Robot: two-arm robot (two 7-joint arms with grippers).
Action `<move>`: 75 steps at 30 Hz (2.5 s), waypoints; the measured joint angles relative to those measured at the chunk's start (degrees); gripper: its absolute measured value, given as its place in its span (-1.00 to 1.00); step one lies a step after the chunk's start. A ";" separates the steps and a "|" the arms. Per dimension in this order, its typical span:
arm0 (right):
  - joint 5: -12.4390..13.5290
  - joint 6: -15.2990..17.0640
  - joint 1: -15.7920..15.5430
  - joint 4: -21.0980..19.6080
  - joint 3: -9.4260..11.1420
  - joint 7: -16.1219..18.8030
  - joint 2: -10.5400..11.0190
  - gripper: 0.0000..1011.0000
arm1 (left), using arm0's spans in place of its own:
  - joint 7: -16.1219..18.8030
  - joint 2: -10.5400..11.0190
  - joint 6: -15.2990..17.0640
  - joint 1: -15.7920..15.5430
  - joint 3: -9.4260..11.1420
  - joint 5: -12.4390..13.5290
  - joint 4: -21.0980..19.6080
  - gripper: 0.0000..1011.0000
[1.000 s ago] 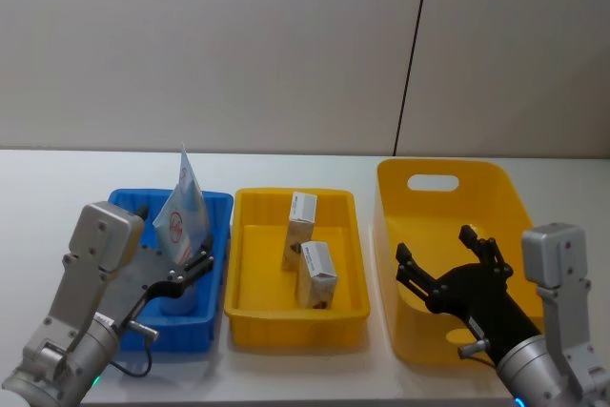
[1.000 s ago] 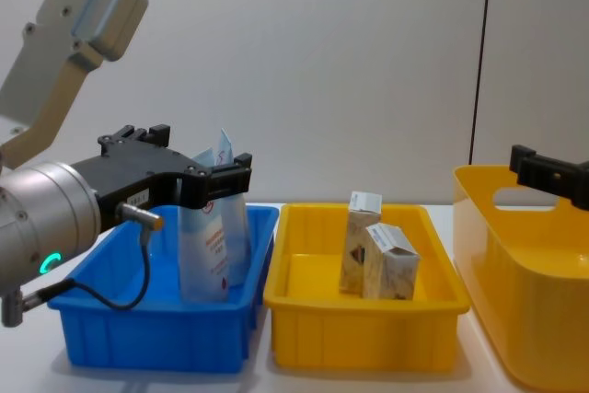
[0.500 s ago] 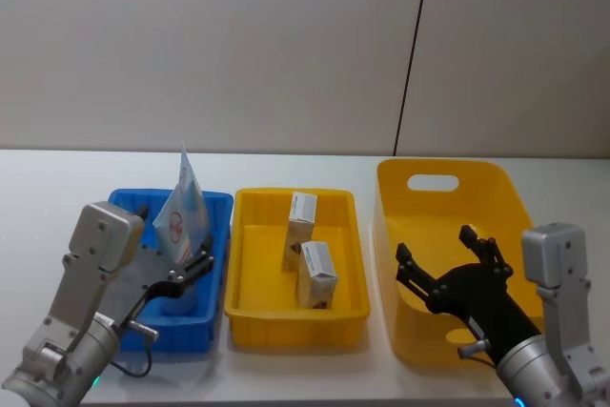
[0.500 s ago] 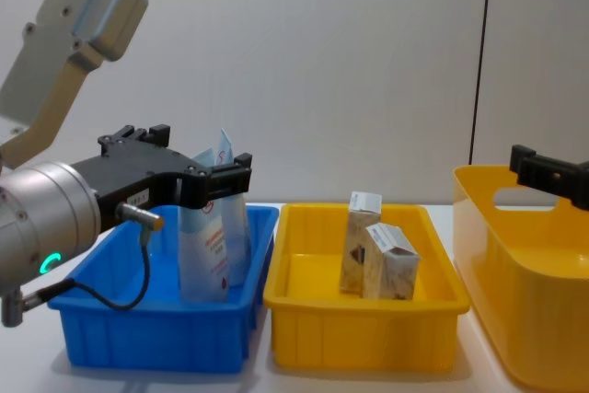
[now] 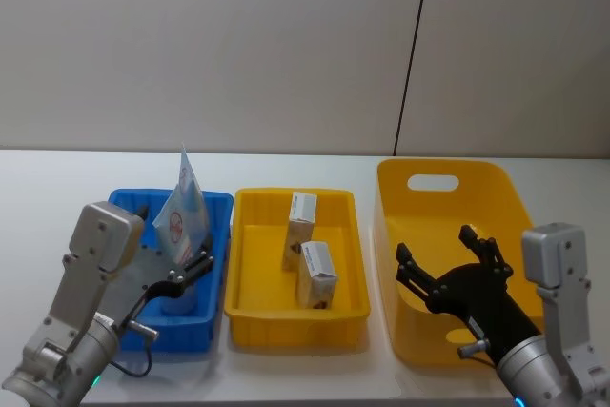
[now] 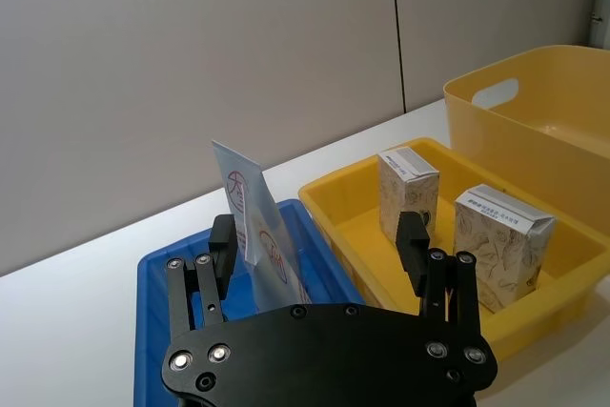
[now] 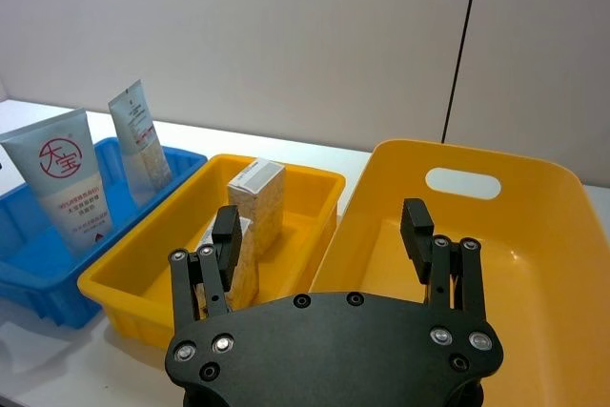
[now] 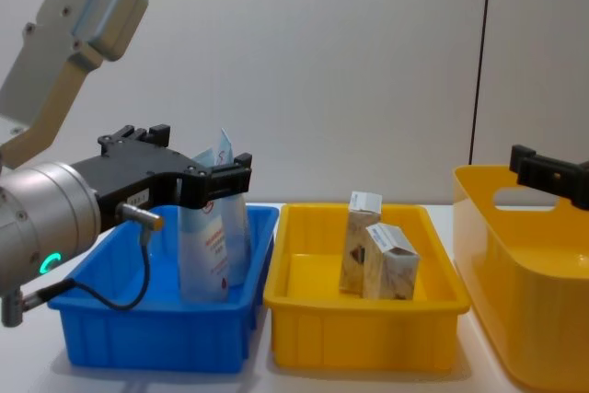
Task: Bimanual collaborative sorting of washing and personal care products
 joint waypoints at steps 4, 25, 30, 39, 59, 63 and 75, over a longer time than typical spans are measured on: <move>0.00 0.00 0.00 0.00 0.00 0.00 0.00 0.98 | 0.00 0.00 0.00 0.00 0.00 0.00 0.00 0.98; 0.00 0.00 0.01 0.00 0.00 0.00 -0.02 0.98 | 0.00 0.00 0.00 0.00 0.00 0.00 0.00 0.98; -0.16 0.46 0.58 0.10 -0.33 0.01 -0.22 0.98 | 0.00 0.00 0.00 0.00 0.00 0.00 0.00 0.98; -0.66 5.82 3.62 -0.16 -1.77 0.13 -1.35 0.98 | 0.00 0.00 0.00 0.00 0.00 0.00 0.00 0.98; -2.03 26.15 14.93 3.87 -6.88 -1.48 -6.26 0.98 | 0.00 0.00 0.00 0.00 0.00 0.00 0.00 0.98; -2.77 28.58 16.98 5.99 -7.94 -2.02 -7.32 0.98 | 0.00 0.00 0.00 0.00 0.00 0.00 0.00 0.98; -5.24 32.48 21.63 13.04 -10.39 -4.20 -10.64 0.98 | 0.00 0.00 0.00 0.00 0.00 0.00 0.00 0.98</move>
